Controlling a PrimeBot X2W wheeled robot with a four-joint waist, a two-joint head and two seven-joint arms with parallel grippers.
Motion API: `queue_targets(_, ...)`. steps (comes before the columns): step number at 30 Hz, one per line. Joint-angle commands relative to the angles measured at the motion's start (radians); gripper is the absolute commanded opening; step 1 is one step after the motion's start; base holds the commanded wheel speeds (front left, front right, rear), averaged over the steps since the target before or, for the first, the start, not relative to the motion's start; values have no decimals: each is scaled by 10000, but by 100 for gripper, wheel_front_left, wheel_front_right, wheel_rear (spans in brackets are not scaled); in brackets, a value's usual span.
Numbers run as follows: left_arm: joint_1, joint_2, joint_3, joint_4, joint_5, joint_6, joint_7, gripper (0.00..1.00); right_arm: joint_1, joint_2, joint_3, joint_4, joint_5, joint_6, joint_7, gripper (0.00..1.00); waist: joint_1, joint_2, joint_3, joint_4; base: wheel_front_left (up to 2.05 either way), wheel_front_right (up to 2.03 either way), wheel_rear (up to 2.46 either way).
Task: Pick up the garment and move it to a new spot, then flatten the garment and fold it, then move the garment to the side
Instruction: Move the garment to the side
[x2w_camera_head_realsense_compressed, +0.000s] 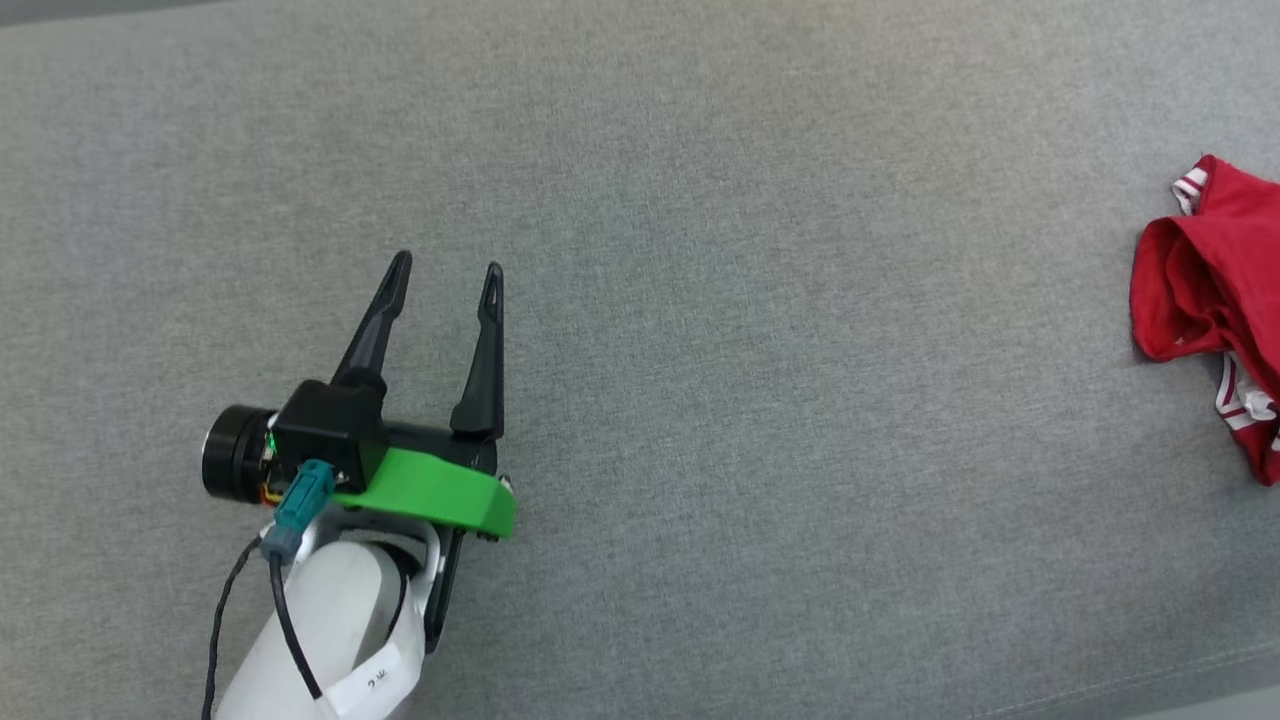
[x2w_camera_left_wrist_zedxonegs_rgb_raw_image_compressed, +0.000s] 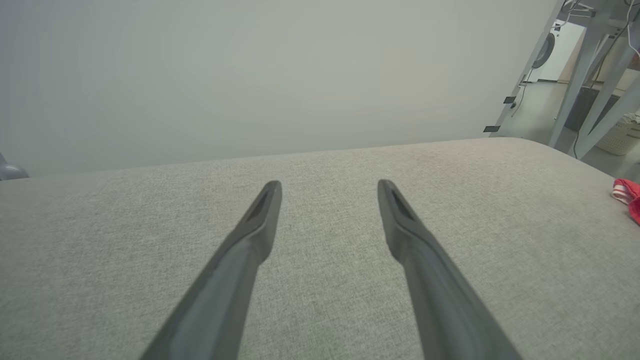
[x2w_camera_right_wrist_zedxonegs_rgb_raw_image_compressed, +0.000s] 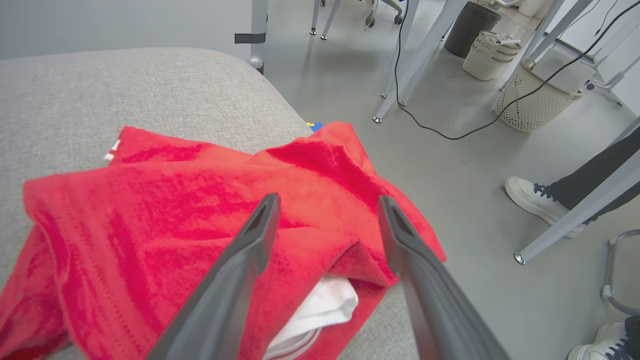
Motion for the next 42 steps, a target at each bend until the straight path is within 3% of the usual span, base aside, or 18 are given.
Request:
queue_targets(1, 262, -79, 94, 85, -112, 78, -85, 100, 411, 140, 134, -256, 166, -9, -61, 100, 1, 0, -1025, 381, 0, 0, 0)
queue_targets(5, 755, -121, 263, 315, -318, 156, -149, 100, 1461, 631, 574, -1161, 664, -9, -71, 100, 1, 0, -1547, 639, 0, 0, 0)
queue_targets(6, 1037, -163, 338, 513, -429, 176, -179, 100, 2218, 1002, 947, -2001, 1031, -9, -31, 100, 1, 0, -1935, 869, 0, 0, 0)
queue_targets(13, 1642, -252, 452, 863, -614, 172, -220, 100, 3940, 2050, 1849, -4535, 1535, -9, 524, 100, 1, 0, -2660, 1418, 0, 0, 0)
queue_targets(18, 1936, -215, 579, 1020, -666, 163, -233, 100, 4833, 2470, 2831, -6092, 1820, -9, 978, 100, 1, 0, -2964, 1764, 0, 0, 0)
queue_targets(27, 2453, -129, 820, 1116, -673, 175, -243, 100, 5585, 2635, 4549, -7801, 2201, -9, 1425, 100, 1, 0, -3440, 2140, 0, 0, 0)
queue_targets(42, 3268, -148, 995, 1159, -673, -12, -246, 100, 7402, 2804, 5345, -9535, 2164, -9, 2196, 100, 1, 0, -4177, 1989, 0, 0, 0)
